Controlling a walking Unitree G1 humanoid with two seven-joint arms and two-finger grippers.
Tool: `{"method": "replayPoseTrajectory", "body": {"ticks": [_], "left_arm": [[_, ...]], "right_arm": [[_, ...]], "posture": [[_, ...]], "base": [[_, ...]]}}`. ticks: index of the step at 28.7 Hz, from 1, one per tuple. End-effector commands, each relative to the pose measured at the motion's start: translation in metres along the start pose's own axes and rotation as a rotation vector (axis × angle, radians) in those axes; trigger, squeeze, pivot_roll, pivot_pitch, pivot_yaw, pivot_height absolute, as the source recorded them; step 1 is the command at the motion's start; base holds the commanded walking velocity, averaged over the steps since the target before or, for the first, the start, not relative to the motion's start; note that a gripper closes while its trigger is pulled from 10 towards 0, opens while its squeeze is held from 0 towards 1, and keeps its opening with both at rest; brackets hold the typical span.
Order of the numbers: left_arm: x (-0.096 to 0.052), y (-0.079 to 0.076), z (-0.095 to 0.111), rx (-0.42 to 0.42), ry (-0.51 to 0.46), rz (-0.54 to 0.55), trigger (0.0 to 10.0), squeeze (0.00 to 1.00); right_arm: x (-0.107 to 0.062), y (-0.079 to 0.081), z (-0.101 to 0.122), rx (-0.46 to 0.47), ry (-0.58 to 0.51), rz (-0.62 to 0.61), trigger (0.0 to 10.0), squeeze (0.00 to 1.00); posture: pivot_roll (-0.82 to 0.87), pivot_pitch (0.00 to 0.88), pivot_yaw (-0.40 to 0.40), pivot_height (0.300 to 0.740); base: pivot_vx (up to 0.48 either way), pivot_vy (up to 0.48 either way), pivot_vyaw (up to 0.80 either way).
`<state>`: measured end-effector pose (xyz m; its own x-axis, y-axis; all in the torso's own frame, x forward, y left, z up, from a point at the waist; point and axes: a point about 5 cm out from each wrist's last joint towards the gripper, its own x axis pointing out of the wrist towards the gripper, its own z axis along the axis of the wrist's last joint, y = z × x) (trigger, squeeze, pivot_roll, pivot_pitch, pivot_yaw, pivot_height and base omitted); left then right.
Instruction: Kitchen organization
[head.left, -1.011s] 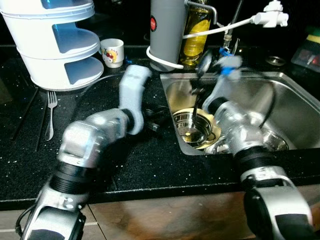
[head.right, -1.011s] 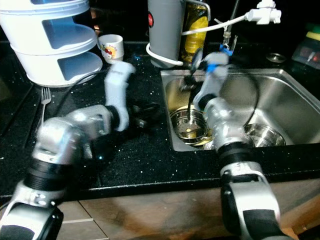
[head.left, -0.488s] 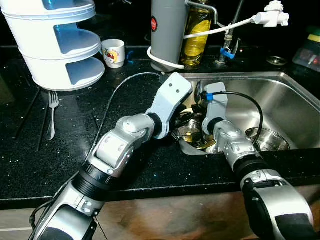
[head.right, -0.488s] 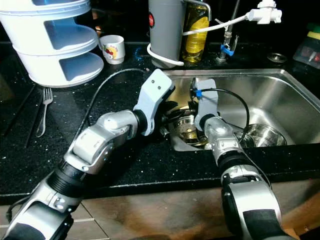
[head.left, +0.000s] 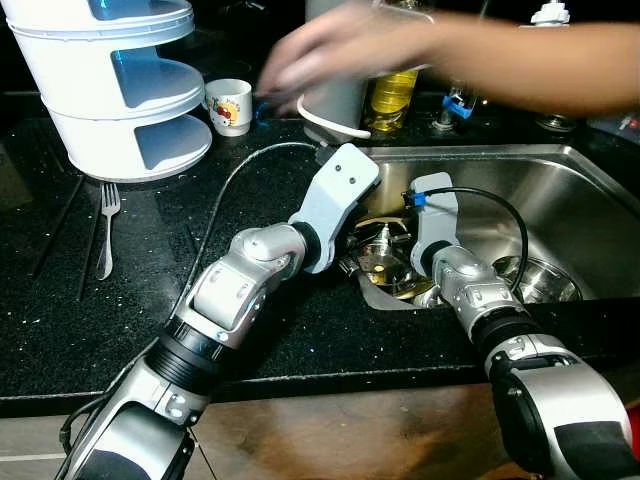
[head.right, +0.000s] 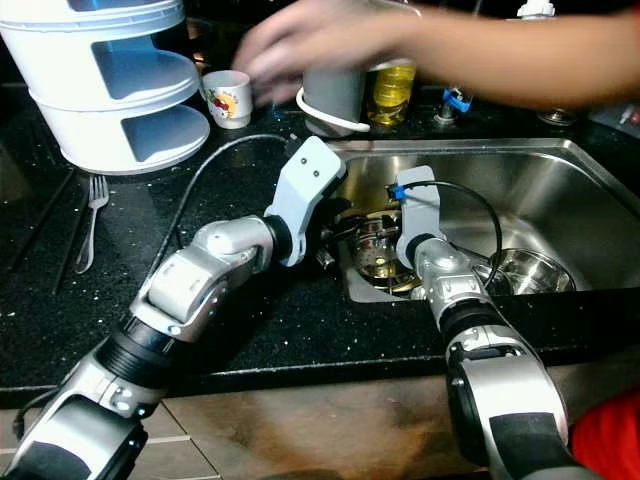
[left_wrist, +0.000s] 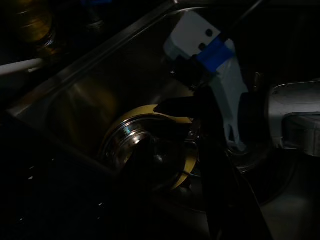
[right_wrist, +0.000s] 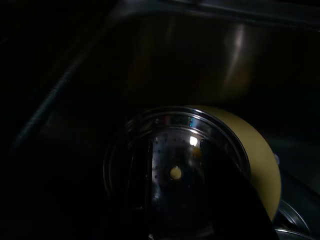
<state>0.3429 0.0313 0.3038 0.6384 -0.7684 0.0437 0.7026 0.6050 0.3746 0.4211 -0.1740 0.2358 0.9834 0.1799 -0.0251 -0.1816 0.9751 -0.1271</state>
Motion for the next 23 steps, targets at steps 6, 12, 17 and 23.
{"method": "replayPoseTrajectory", "body": {"ticks": [6,12,17,23], "left_arm": [[-0.007,0.017,0.010,-0.011,-0.011,0.056,10.0,0.00],[-0.032,0.034,0.009,-0.073,0.075,0.069,10.0,0.00],[-0.068,0.046,0.014,-0.150,0.097,0.038,10.0,0.00],[-0.117,0.053,0.020,-0.093,0.144,-0.006,10.0,0.00]], "right_arm": [[0.001,-0.004,0.007,0.019,-0.018,-0.020,10.0,0.00],[0.003,0.006,0.024,0.047,-0.075,0.091,10.0,0.00],[0.003,0.016,0.031,0.071,-0.082,0.215,10.0,0.00],[0.000,0.041,0.037,0.131,-0.081,0.452,10.0,0.00]], "posture": [[0.06,0.200,-0.009,0.740],[0.06,0.201,-0.010,0.740],[0.06,0.201,-0.010,0.740],[0.07,0.202,-0.025,0.740]], "base": [[0.000,0.000,0.00],[0.000,0.000,0.00],[0.000,0.000,0.00],[0.000,0.000,0.00]]}}
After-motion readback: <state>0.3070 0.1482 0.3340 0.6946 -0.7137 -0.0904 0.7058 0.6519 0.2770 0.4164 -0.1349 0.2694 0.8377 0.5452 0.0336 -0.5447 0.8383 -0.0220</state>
